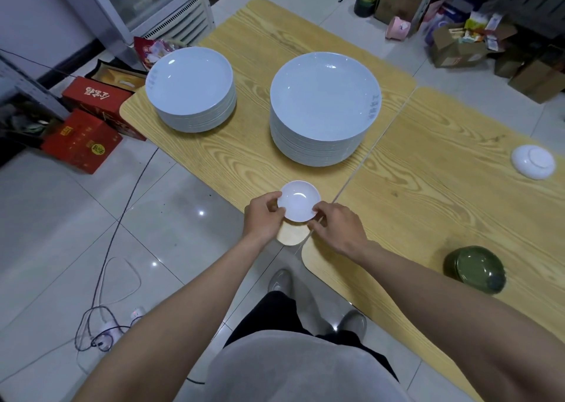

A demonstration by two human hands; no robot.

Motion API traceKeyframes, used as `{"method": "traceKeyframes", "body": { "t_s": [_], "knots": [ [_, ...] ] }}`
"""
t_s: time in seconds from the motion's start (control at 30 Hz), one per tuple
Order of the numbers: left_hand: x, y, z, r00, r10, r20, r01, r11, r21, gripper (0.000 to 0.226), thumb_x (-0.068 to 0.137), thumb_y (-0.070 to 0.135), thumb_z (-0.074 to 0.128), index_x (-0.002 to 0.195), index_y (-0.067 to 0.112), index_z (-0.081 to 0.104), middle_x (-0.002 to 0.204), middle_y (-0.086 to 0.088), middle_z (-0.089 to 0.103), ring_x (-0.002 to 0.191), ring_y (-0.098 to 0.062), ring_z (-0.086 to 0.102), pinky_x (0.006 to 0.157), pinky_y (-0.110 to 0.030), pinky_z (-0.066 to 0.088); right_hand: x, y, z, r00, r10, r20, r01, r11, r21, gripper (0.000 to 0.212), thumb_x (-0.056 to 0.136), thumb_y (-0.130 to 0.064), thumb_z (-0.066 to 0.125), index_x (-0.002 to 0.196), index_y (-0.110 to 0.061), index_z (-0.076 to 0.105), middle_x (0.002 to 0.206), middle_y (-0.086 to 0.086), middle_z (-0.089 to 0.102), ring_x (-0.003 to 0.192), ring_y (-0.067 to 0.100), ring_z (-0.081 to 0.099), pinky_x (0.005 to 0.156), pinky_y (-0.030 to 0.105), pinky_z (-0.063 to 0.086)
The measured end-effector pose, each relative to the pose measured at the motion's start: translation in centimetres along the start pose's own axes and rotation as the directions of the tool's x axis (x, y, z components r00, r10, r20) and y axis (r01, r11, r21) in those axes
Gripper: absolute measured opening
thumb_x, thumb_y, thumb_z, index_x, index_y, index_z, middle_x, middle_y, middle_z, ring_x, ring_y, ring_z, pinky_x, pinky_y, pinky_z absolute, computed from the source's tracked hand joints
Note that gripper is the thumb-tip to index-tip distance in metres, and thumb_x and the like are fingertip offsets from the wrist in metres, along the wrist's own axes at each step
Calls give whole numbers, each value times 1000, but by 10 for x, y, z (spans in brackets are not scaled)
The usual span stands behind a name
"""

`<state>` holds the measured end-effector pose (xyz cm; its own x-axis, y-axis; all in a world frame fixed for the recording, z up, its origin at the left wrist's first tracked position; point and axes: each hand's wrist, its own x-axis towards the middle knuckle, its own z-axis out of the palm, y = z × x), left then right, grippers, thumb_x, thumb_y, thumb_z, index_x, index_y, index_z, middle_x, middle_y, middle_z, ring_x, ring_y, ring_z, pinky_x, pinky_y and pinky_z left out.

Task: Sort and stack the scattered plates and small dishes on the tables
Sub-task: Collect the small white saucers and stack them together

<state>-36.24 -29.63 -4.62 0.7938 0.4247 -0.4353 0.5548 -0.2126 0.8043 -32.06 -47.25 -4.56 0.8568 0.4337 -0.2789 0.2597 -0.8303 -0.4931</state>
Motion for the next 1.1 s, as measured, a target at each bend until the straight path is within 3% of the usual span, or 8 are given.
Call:
{"method": "traceKeyframes", "body": {
  "t_s": [0.17,0.3,0.4,0.47,0.57,0.73,1.1],
  "knots": [
    [-6,18,1,996,88,2,-87,986,145,36,90,9,62,125,14,66,119,-7,67,107,-19,61,97,-31,48,-4,5,-22,998,41,51,-41,999,12,40,95,-32,59,131,-16,57,118,5,69,109,26,62,81,35,48],
    [-18,38,10,966,246,73,-256,902,349,36,91,14,61,127,13,64,132,-5,62,124,-23,53,97,-24,39,-14,15,-48,995,26,93,-14,991,-134,47,95,-36,56,139,-17,51,133,7,60,121,29,54,88,37,46],
    [-33,59,27,900,366,235,-435,737,518,43,93,22,59,135,13,58,144,-7,53,134,-23,44,105,-33,39,-28,28,-72,994,15,105,17,954,-298,59,94,-43,56,145,-15,43,146,11,47,133,31,43,103,39,39],
    [-45,76,46,845,417,334,-532,595,603,48,95,27,57,141,12,52,151,-9,44,139,-24,37,111,-34,31,-42,43,-89,994,39,99,3,919,-395,69,95,-47,53,151,-15,30,156,13,32,144,32,27,115,44,27],
    [-63,105,82,770,448,453,-626,396,672,54,99,34,50,148,15,40,158,-7,32,146,-25,27,116,-35,25,-67,72,-116,992,106,61,-71,904,-422,76,97,-49,50,157,-17,14,163,14,13,151,34,10,120,48,18],
    [-97,150,149,693,509,511,-678,220,701,59,99,42,45,151,19,34,161,-4,27,148,-26,22,117,-41,23,-112,129,-167,981,166,-97,-192,882,-430,77,97,-49,50,156,-15,15,162,16,16,150,36,11,118,48,22],
    [-150,208,256,651,530,544,-681,91,727,61,99,47,42,152,19,30,162,-4,24,149,-28,19,118,-45,19,-180,218,-238,946,248,-207,-318,830,-459,74,99,-46,46,156,-13,14,162,18,13,150,36,11,115,47,26]
  ]
}}
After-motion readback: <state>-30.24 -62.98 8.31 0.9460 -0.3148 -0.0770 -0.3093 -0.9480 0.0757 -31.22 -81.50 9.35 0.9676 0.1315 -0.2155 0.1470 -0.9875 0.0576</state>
